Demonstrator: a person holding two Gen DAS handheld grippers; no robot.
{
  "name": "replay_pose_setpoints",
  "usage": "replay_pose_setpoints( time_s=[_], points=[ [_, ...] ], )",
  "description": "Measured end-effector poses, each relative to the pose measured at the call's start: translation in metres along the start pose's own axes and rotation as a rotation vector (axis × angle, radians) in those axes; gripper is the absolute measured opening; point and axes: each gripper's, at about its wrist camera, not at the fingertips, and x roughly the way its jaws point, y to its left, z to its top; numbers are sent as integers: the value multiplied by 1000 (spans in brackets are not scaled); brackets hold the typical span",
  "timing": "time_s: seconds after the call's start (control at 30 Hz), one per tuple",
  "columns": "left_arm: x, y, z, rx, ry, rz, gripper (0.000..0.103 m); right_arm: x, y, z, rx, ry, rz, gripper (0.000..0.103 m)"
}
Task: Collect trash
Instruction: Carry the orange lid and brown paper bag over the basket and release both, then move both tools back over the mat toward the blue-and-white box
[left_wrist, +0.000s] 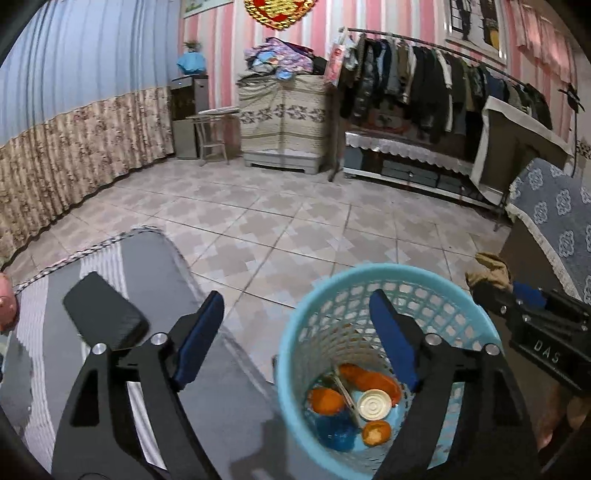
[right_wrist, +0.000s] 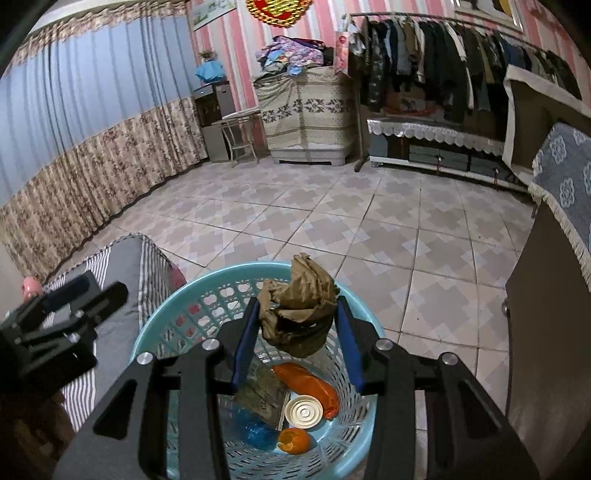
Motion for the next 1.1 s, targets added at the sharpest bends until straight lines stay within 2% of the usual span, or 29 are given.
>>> replay_pose_setpoints(
  time_s=[0.13,0.37,0.4,0.43,0.5,0.57,0.63,0.77,1.1],
  points=[
    [-14,18,4,-7,-32,64,89,5,9,-1,-23,6,3,41],
    [-34,51,3,-64,-43,117,97,10,19,-2,-33,6,13,44],
    [-36,55,3,-68,-44,123,97,10,20,-1,-30,4,15,50],
    [-40,60,2,-74,-46,131,97,9,20,-1,-25,-2,15,62],
    [-45,65,0,-76,-48,144,97,6,22,-1,-20,-17,6,78],
    [-51,70,-2,-75,-52,162,97,3,23,-1,-20,-30,12,80],
    [-56,74,-4,-73,-54,171,97,1,24,-1,-22,-43,1,89],
    [-69,85,-11,-73,-64,196,97,-3,27,-1,-19,-64,-3,93],
    [-101,120,-29,-118,-84,236,98,-9,44,-1,-74,-94,-3,93]
  ],
)
